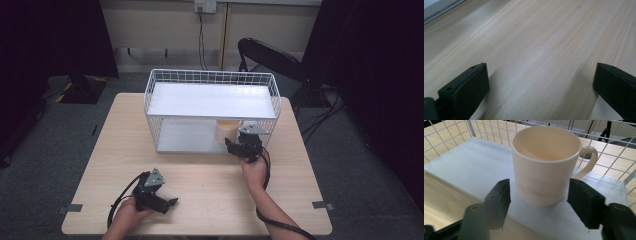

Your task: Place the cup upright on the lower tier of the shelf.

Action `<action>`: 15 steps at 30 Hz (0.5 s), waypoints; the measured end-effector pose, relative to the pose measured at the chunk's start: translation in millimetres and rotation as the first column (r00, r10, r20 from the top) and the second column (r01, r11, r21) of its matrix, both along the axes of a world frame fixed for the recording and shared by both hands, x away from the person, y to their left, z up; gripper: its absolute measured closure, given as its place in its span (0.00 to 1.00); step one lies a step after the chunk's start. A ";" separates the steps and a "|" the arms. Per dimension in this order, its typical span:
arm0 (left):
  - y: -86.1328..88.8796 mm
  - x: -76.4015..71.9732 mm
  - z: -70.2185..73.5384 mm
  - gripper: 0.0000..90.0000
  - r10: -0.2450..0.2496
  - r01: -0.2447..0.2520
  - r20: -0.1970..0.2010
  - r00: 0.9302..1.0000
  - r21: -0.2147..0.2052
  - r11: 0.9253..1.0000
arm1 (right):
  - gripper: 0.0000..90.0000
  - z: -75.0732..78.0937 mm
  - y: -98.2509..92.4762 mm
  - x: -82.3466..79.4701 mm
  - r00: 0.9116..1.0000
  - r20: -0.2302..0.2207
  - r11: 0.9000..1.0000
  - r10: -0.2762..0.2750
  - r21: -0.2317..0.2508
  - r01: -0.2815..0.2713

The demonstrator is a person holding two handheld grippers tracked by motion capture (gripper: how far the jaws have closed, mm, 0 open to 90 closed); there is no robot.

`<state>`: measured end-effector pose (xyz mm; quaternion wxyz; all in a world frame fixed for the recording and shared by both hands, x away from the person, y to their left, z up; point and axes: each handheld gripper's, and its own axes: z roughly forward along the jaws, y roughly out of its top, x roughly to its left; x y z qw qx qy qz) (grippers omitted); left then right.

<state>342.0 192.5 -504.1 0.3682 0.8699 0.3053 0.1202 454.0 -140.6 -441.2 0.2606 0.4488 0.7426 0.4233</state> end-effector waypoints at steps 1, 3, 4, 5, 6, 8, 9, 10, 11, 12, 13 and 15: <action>0.0 0.0 0.0 0.00 0.000 0.000 0.000 1.000 0.000 1.000 | 0.35 0.3 0.0 -0.5 1.000 -0.002 1.000 0.005 -0.003 -0.005; 0.0 0.0 0.0 0.00 0.000 0.000 0.000 1.000 0.000 1.000 | 0.31 0.5 0.1 -1.1 1.000 -0.003 1.000 0.013 -0.005 -0.013; 0.0 0.0 0.0 0.00 0.000 0.000 0.000 1.000 0.000 1.000 | 0.30 0.4 0.0 -1.8 1.000 -0.005 1.000 0.019 -0.005 -0.019; 0.0 0.0 0.0 0.00 0.000 0.000 0.000 1.000 0.000 1.000 | 0.30 0.4 0.0 -1.8 1.000 -0.005 1.000 0.019 -0.005 -0.019; 0.0 0.0 0.0 0.00 0.000 0.000 0.000 1.000 0.000 1.000 | 0.24 -0.1 -0.6 -2.6 1.000 -0.005 1.000 0.025 -0.003 -0.025; 0.0 0.0 0.0 0.00 0.000 0.000 0.000 1.000 0.000 1.000 | 0.23 0.0 -1.1 -3.4 1.000 -0.003 1.000 0.027 -0.003 -0.027; 0.0 0.0 0.0 0.00 0.000 0.000 0.000 1.000 0.000 1.000 | 0.19 0.2 -2.1 -4.3 0.999 -0.004 0.999 0.035 0.004 -0.035; 0.0 0.0 0.0 0.00 0.000 0.000 0.000 1.000 -0.001 1.000 | 0.19 0.3 -2.3 -4.7 0.999 -0.007 0.999 0.039 0.007 -0.039; 0.0 0.0 0.0 0.00 0.000 0.000 0.000 1.000 0.000 1.000 | 0.19 0.5 -2.8 -5.6 0.999 -0.005 0.999 0.043 0.006 -0.043; 0.0 0.0 0.0 0.00 0.000 0.000 0.000 1.000 0.000 1.000 | 0.18 0.7 -3.1 -6.3 0.999 -0.003 0.999 0.047 0.006 -0.047; 0.0 0.0 0.0 0.00 0.000 0.000 0.000 1.000 0.000 1.000 | 0.18 1.1 -3.6 -7.0 0.999 -0.004 0.998 0.054 0.011 -0.054; 0.0 0.0 0.0 0.00 0.000 0.000 0.000 1.000 0.000 1.000 | 0.17 2.0 -3.9 -8.3 0.998 -0.006 0.998 0.061 0.021 -0.061</action>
